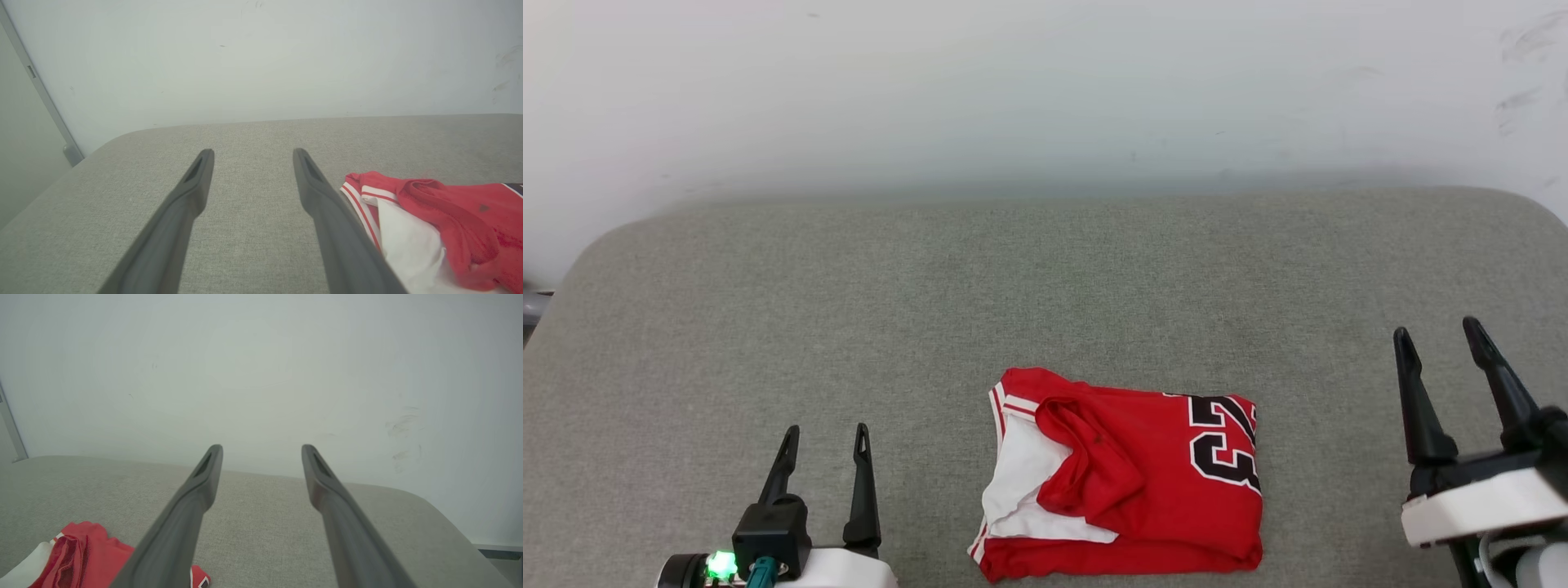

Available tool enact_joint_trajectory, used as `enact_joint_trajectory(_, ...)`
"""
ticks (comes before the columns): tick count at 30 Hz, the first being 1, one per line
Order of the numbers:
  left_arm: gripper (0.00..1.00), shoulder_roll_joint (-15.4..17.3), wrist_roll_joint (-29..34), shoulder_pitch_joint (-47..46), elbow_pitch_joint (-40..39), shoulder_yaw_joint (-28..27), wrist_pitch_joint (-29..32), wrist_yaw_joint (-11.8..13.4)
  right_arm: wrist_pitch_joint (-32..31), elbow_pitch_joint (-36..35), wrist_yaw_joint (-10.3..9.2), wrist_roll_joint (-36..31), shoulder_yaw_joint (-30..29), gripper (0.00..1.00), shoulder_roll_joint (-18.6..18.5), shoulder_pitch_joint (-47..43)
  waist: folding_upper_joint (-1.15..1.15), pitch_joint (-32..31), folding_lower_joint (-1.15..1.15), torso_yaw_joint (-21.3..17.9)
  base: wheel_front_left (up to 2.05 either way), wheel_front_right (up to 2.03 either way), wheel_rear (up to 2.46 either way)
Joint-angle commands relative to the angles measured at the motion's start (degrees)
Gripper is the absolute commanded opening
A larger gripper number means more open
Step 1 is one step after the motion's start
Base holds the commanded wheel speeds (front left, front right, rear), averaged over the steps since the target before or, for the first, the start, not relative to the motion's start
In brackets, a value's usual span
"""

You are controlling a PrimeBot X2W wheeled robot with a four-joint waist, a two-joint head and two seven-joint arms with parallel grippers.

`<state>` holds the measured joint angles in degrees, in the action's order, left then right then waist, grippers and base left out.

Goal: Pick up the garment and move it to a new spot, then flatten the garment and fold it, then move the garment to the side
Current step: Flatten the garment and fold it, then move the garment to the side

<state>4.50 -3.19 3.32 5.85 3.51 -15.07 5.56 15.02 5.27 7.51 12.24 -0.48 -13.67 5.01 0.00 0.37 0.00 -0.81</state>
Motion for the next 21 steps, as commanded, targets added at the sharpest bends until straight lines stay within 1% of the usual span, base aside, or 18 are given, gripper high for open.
enact_joint_trajectory(1,1.0,-0.2,-0.1,0.5,-0.2,0.0,-0.1,-0.1,0.1,-1.0,-0.05,-0.4,-0.5,1.0,0.9,-1.2,0.0,-0.1,0.0,0.0,0.0,0.0,0.0)
enact_joint_trajectory(5,1.0,-0.3,-0.1,1.3,-0.4,0.1,-0.1,-0.2,0.1,-4.2,-0.05,-1.9,-1.8,1.0,4.2,-5.9,0.0,-0.4,0.0,0.1,0.0,0.0,0.0)
enact_joint_trajectory(10,1.0,-0.4,-0.2,2.2,-0.8,0.1,-0.1,-0.5,0.1,-5.6,-0.05,-3.1,-3.0,1.0,7.4,-10.9,0.0,-0.7,0.0,0.9,0.0,0.0,0.0)
enact_joint_trajectory(17,1.0,-0.5,-0.2,1.8,-0.5,0.2,-0.1,-0.6,0.2,-5.4,-0.05,-4.2,-3.6,1.0,8.3,-12.2,0.0,-0.5,0.0,1.5,0.0,0.0,0.0)
enact_joint_trajectory(21,1.0,-0.6,-0.1,1.5,-0.5,0.3,-0.1,-0.6,0.2,-5.7,-0.05,-4.8,-3.8,1.0,7.2,-10.6,0.0,-0.4,0.0,1.7,0.0,0.0,0.0)
